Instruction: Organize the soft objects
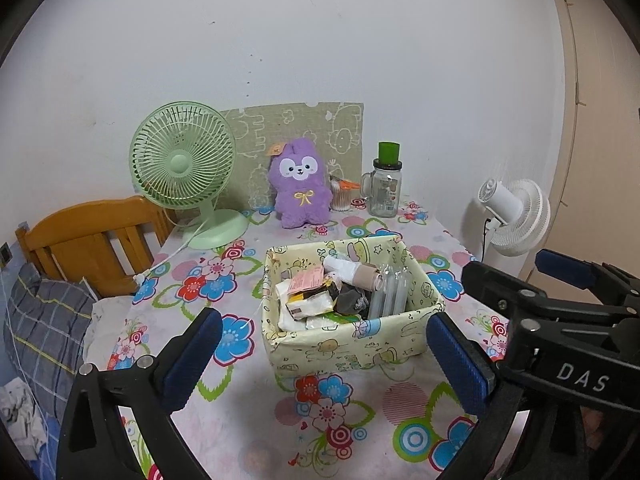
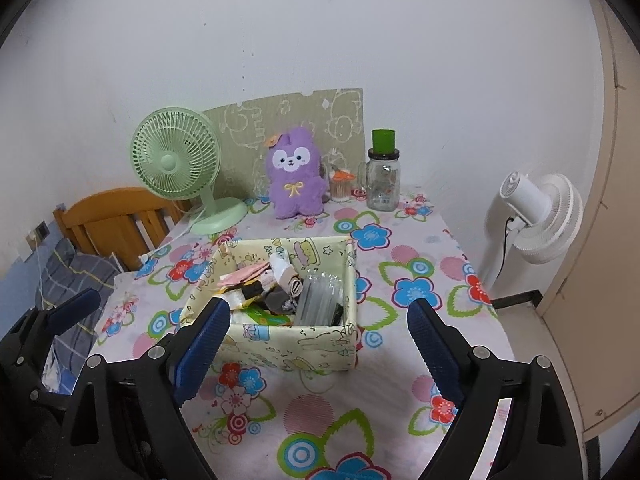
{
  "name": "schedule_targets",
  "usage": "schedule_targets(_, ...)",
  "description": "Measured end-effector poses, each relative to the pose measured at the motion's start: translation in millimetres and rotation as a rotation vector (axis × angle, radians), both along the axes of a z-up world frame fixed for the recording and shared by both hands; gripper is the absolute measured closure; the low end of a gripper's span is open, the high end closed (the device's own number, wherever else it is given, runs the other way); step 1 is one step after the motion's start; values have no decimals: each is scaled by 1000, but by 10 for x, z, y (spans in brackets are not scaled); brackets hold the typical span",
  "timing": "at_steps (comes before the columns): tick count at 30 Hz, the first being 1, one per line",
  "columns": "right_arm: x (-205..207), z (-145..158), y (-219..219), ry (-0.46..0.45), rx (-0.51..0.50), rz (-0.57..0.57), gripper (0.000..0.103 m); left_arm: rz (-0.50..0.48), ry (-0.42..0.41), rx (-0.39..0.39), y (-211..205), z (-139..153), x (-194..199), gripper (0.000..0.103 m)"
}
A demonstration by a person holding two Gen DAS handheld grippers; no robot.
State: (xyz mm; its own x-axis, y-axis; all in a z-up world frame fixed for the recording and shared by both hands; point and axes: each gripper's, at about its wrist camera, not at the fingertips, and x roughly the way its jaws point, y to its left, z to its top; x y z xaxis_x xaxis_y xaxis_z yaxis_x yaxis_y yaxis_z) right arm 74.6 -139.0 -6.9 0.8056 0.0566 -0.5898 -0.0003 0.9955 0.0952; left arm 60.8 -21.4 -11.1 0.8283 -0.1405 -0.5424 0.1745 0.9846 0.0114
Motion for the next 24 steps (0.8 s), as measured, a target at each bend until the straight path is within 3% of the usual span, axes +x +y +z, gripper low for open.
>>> schedule_targets(24, -386, 236, -68, -96, -22, -49, 2, 39, -38, -39, 222, 194, -247, 0)
